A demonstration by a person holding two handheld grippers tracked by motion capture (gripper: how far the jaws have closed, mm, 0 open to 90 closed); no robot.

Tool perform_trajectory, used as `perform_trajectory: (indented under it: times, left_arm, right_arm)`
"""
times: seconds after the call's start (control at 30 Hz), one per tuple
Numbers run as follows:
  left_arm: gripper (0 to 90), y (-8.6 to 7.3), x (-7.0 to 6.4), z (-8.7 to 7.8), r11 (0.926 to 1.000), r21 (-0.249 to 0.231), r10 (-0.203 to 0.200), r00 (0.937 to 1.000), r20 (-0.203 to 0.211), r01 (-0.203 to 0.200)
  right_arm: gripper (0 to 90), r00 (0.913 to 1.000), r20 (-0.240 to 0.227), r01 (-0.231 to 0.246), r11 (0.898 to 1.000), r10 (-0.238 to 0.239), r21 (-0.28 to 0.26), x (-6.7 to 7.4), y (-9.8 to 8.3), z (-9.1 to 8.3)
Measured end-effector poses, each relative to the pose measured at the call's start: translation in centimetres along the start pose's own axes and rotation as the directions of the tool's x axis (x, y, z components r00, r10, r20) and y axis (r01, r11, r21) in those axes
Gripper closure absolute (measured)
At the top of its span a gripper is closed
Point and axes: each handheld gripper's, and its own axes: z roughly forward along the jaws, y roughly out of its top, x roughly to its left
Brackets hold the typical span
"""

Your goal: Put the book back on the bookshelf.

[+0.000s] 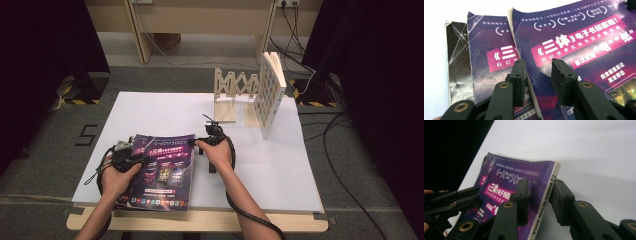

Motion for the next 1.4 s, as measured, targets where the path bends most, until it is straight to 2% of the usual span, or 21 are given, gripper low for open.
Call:
perform_trajectory:
  times: [0.07,0.17,0.2,0.23,0.3,0.37,0.4,0.47,0.53,0.63,0.73,1.0,1.13,1.4]
  left_arm:
    - [63.8,0.0,0.0,0.0,1.0,0.002,0.001,1.0,0.0,-0.001]
    - [63.8,0.0,0.0,0.0,1.0,0.001,-0.003,1.0,0.001,0.003]
    - [63.8,0.0,0.0,0.0,1.0,0.0,-0.003,1.0,0.001,0.003]
    - [63.8,0.0,0.1,0.0,1.0,-0.002,-0.003,1.0,0.001,0.003]
    - [63.8,-0.1,0.1,0.0,1.0,-0.004,-0.005,1.0,0.003,0.005]
    - [63.8,0.0,0.1,-0.1,1.0,-0.002,0.001,1.0,-0.001,-0.001]
    - [64.1,0.0,0.2,-0.1,1.0,0.0,0.004,1.0,0.0,-0.004]
    - [64.0,0.1,0.4,-0.1,1.0,0.004,-0.004,0.9999,0.011,0.004]
    - [63.2,0.2,0.7,-0.1,0.9999,0.01,-0.009,0.9994,0.032,0.009]
    - [60.5,0.3,1.0,-0.2,1.0,-0.001,0.006,0.9994,0.033,-0.006]
    - [55.7,0.5,1.3,-0.7,0.9992,-0.039,-0.001,0.9994,0.036,0.002]
    - [46.0,0.3,2.9,-2.1,0.9914,-0.125,-0.044,0.9988,-0.022,0.041]
    - [43.8,-0.1,3.7,-2.2,0.9895,-0.134,-0.061,0.9971,-0.045,0.054]
    - [42.7,-0.5,4.3,-2.3,0.9848,-0.162,-0.075,0.9951,-0.064,0.064]
  right_arm:
    - [66.9,0.9999,-0.004,0.01,1.0,-0.01,0.0,0.0,0.0,0.0]
    - [64.5,0.9999,-0.008,0.014,1.0,-0.014,0.028,0.2,-0.2,0.4]
    - [66.1,0.9998,-0.009,0.019,1.0,-0.018,0.022,0.1,-0.3,0.5]
    - [67.8,0.9997,-0.024,0.005,1.0,-0.005,-0.007,0.0,-0.3,0.4]
    - [69.3,0.9997,-0.024,-0.009,1.0,0.009,-0.01,0.1,-0.3,0.4]
    - [72.5,0.9997,-0.023,-0.001,1.0,0.001,-0.005,0.2,-0.2,0.4]
    - [77.0,0.999,-0.044,0.0,1.0,0.0,-0.004,0.2,-0.1,0.3]
    - [77.3,0.9994,-0.029,0.018,1.0,-0.018,0.005,0.7,0.0,0.2]
    - [78.0,0.999,-0.034,0.029,1.0,-0.029,-0.005,1.1,0.1,0.1]
    - [78.7,0.9988,-0.042,0.025,1.0,-0.026,-0.008,1.6,0.3,-0.1]
    - [79.2,0.9984,-0.05,0.026,1.0,-0.027,-0.018,1.9,0.4,-0.3]
    - [80.2,0.9975,-0.066,0.023,0.999,-0.026,-0.047,2.3,0.4,-0.7]
    - [80.8,0.9969,-0.077,0.013,0.998,-0.018,-0.065,2.4,0.4,-1.1]
    - [81.7,0.9945,-0.096,0.032,0.995,-0.042,-0.099,2.9,0.6,-2.0]
